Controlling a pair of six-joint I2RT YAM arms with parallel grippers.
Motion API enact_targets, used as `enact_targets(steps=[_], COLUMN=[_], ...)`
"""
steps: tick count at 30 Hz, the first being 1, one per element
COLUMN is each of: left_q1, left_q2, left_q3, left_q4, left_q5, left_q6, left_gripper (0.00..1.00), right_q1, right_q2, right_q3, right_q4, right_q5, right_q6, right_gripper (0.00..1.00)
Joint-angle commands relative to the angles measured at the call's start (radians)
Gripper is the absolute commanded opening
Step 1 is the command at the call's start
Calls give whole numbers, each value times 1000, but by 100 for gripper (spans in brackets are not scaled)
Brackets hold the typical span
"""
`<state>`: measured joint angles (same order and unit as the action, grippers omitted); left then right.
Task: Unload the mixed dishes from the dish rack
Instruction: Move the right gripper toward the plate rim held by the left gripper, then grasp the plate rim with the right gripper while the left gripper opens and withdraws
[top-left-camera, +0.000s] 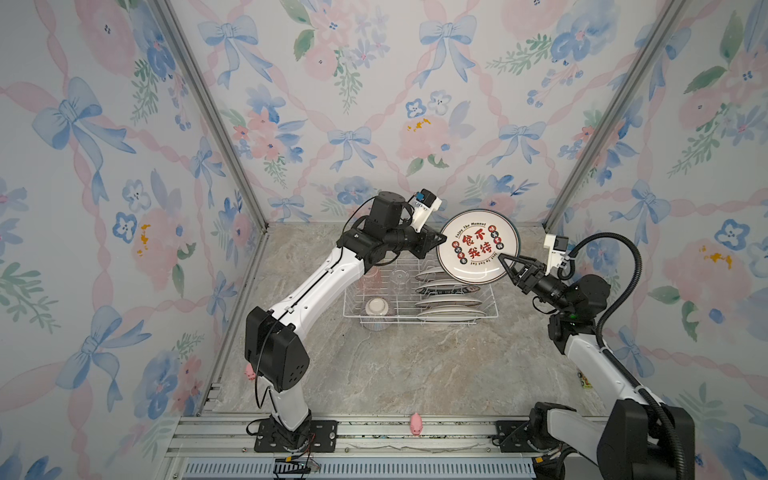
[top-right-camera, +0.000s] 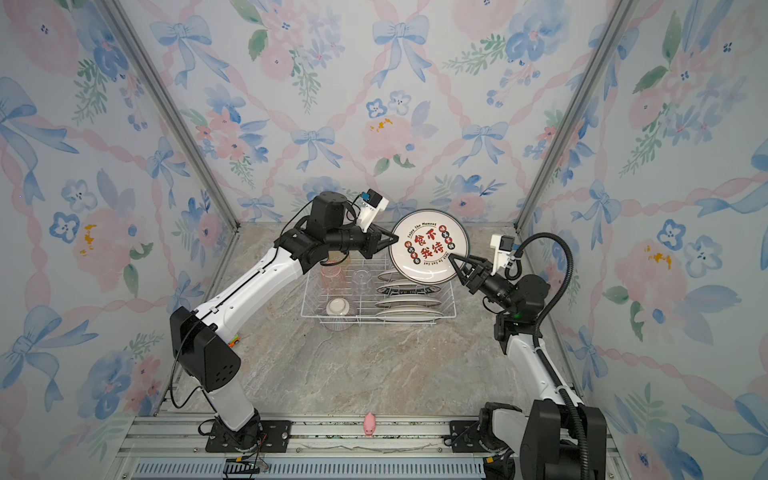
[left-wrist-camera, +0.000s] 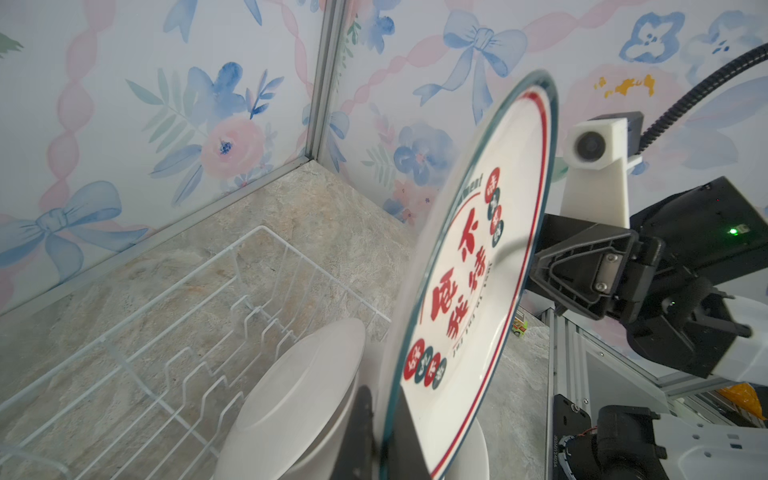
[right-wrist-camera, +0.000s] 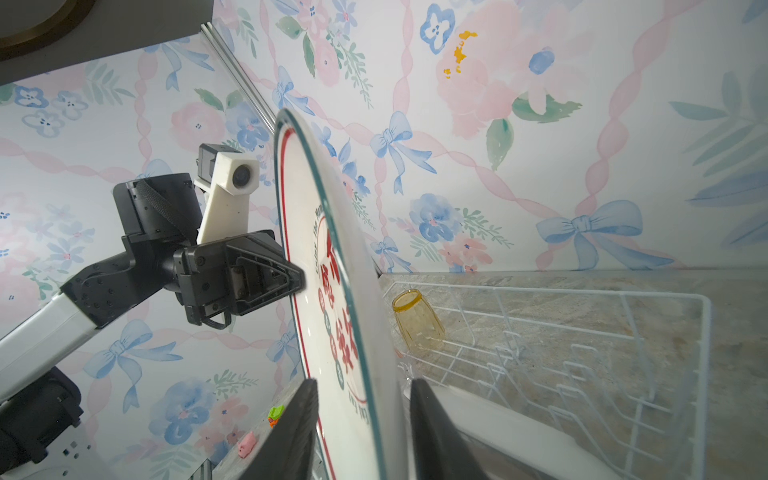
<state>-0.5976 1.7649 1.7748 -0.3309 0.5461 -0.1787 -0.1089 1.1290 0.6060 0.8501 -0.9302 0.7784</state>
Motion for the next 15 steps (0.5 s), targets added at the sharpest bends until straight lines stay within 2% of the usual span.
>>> enact_targets(steps=[1,4,9,15], left_q1=[-6,-8,-7,-7], left_q2=[12,19,24,42], left_q3=[49,51,54,48], left_q4=[72,77,77,78], left_q5=[59,74,82,68], left_q6=[-31,-36,-39,-43], left_gripper=[0,0,0,0], right_q1=[17,24,28,29], right_q2=[-18,-18,-26,-51], right_q3=[30,36,40,50], right_q4=[-45,-63,-74,-83], right_q5=[13,14,23,27], right_q6=[-44,-54,-52,-47], right_gripper=[36,28,0,0])
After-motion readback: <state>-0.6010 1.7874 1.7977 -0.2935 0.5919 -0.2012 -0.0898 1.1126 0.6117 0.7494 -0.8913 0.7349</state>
